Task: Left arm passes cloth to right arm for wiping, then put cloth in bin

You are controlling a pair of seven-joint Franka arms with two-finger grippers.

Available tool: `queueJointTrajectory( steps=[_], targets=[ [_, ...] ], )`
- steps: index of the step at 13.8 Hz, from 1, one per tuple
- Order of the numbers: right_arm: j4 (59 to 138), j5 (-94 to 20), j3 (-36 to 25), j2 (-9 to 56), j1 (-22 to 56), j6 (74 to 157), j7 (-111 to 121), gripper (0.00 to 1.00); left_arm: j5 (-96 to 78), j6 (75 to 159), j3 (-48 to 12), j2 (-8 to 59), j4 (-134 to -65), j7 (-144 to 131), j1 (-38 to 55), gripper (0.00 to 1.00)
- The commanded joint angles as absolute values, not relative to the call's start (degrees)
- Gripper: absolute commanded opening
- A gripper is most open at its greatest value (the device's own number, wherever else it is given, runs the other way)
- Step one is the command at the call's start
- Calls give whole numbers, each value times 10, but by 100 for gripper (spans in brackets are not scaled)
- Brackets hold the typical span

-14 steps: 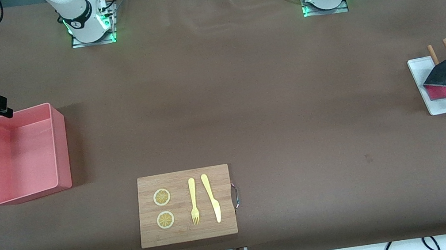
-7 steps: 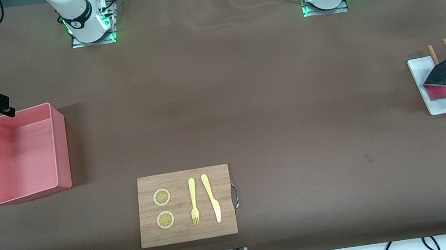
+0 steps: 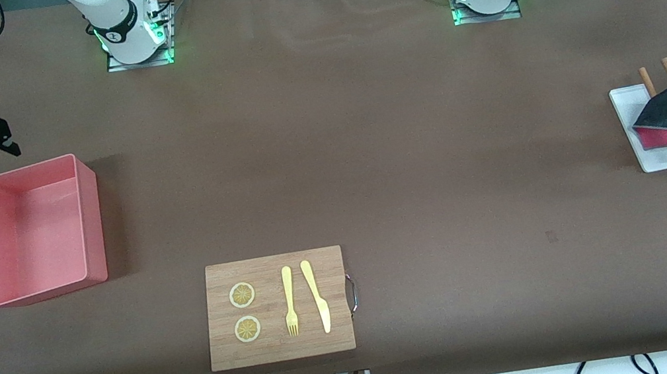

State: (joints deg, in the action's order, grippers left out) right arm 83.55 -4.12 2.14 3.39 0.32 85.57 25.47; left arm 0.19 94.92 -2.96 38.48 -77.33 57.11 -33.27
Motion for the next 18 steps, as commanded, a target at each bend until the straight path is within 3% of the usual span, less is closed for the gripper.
queueJointTrajectory(
  steps=[1, 3, 5, 11, 18],
  targets=[
    [829, -138, 5, 38, -1, 831, 395, 100, -3, 930, -32, 386, -759, 582, -333, 26],
    [829, -186, -5, 60, -3, 831, 526, 100, -3, 928, -32, 387, -761, 584, -334, 20],
    [830, -261, -13, 96, -12, 830, 643, 100, 1, 928, -32, 386, -760, 584, -334, 1],
    [840, -446, -14, 227, -40, 812, 851, 100, -7, 883, -37, 365, -755, 575, -330, 0],
    [972, -630, -3, 286, -32, 853, 1098, 100, -8, 735, -89, 259, -754, 492, -325, 0]
  ],
)
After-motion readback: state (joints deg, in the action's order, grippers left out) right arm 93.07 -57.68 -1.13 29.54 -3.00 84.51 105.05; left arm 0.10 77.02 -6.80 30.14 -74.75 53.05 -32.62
